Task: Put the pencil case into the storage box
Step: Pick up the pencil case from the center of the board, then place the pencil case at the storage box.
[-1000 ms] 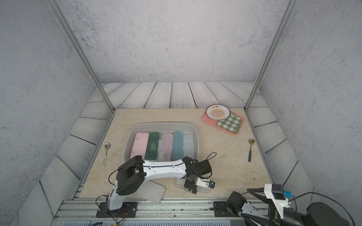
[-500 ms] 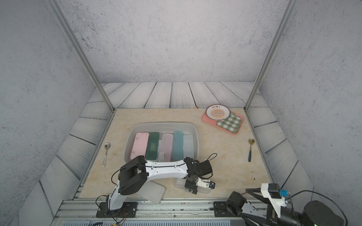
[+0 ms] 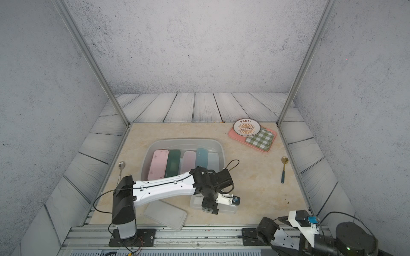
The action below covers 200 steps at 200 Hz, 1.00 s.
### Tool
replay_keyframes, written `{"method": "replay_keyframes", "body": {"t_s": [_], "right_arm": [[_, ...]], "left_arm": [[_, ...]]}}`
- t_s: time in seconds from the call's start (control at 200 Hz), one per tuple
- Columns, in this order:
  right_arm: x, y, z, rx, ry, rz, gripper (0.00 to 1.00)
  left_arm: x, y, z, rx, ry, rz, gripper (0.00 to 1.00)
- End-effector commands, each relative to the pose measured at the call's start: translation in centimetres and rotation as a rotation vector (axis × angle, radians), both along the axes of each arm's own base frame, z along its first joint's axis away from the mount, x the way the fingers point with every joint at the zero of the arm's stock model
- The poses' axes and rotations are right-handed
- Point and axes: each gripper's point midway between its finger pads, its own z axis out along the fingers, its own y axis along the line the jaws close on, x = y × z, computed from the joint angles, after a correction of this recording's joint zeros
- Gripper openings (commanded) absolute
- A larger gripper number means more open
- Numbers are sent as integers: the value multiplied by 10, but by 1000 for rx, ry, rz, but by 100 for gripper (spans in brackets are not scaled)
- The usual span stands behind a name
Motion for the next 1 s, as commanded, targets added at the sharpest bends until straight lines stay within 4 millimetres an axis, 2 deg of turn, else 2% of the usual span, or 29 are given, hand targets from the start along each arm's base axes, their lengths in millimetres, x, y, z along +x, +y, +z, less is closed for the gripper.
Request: {"method": "replay_keyframes", "body": {"t_s": [0.0, 0.085, 0.17, 0.265, 0.315, 0.38, 0.46, 0.54, 0.666, 0.816, 0.996], "right_arm": [[4, 9, 0, -40, 23, 27, 99], [16, 19, 11, -2, -17, 11, 99], [27, 32, 26, 62, -71, 14, 99], [36, 47, 45, 128, -141, 35, 99], [38, 54, 53, 159, -164, 51, 99], [38, 63, 63, 196, -182, 83, 99], [39, 69, 71, 225, -197, 104, 99], [41, 75, 74, 244, -203, 117, 99], [42, 82, 77, 277, -193, 133, 99], [44, 90, 76, 305, -170, 145, 99], [44, 95, 75, 321, -153, 157, 99]], "left_arm": [[27, 17, 31, -21, 13, 128, 58], [62, 19, 58, -107, 68, 324, 58], [99, 22, 72, -179, 150, 566, 59], [141, 30, 71, -223, 203, 858, 59], [169, 40, 64, -234, 136, 1047, 57], [192, 52, 53, -210, 54, 1217, 55], [203, 59, 36, -163, 54, 1372, 56], [205, 55, 19, -138, 91, 1460, 58], [211, 46, -4, -93, 125, 1545, 59], [228, 45, -29, -42, 88, 1608, 61], [243, 65, -63, 45, 51, 1678, 63]]}}
